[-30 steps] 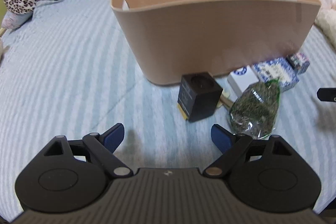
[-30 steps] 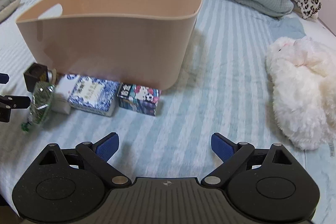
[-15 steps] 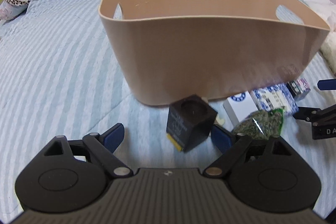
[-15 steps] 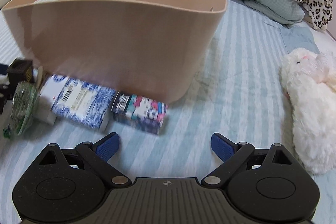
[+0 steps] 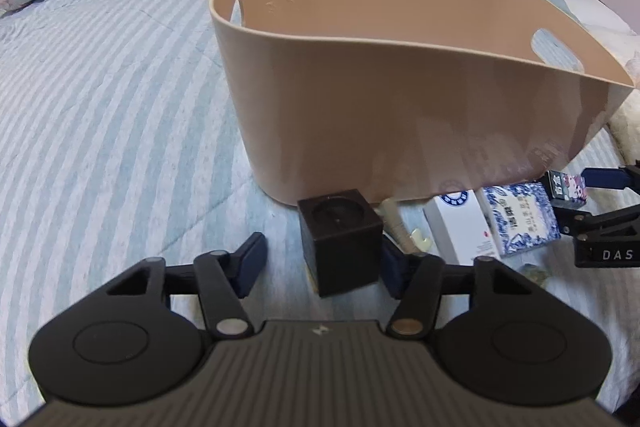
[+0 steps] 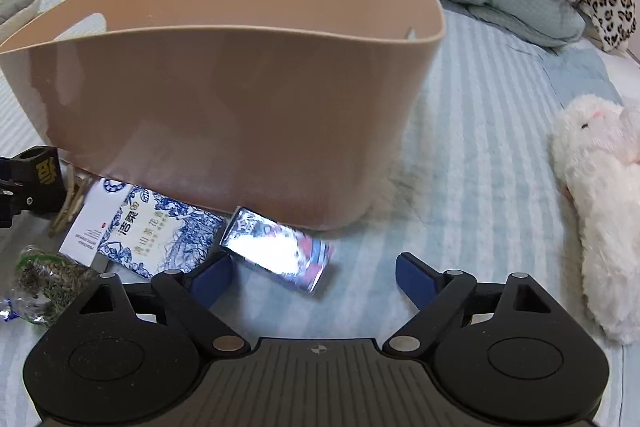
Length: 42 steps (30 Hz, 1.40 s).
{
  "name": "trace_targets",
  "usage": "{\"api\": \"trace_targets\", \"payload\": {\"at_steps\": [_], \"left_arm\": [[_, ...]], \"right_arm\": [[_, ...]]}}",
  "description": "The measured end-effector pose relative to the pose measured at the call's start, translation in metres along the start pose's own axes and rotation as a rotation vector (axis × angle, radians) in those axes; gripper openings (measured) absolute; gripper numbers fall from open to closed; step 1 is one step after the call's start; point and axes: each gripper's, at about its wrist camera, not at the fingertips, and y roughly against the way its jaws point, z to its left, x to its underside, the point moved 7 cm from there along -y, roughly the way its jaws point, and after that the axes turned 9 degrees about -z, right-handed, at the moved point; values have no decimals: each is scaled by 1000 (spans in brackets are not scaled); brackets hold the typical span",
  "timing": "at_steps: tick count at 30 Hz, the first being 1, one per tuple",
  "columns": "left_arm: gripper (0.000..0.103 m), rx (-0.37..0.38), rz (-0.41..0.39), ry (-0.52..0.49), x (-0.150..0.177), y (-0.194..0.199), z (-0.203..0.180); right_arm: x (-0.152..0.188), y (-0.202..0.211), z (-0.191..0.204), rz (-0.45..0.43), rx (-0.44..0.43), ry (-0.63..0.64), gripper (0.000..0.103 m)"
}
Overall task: Organize objects
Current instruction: 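Grasp the black cube box with the left tool while the right tool grasps the Hello Kitty box, then lift both boxes over the basket and open both tools to release them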
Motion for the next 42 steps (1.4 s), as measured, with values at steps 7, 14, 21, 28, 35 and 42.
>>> {"api": "trace_targets", "payload": {"at_steps": [7,14,21,28,35,42], "left_arm": [[37,28,3,3,4,1,-4],[33,34,-2,-2,6,6,-5],[33,54,-16,-4,12,19,-10],[33,58,-60,-46,11,46,-16],[33,66,-154,-106,-5,83,-28],[33,76,-247,-128,-37,115,-35]], "right_arm": [[-3,-3,5,1,-40,-10,78],[-3,7,18,-10,-78,20,48],[3,22,24,-16,-77,38,48],[-6,55,21,-76,-74,37,48],[-24,95,16,-164,-70,39,48],[-54,131,5,-274,-52,29,48]]}}
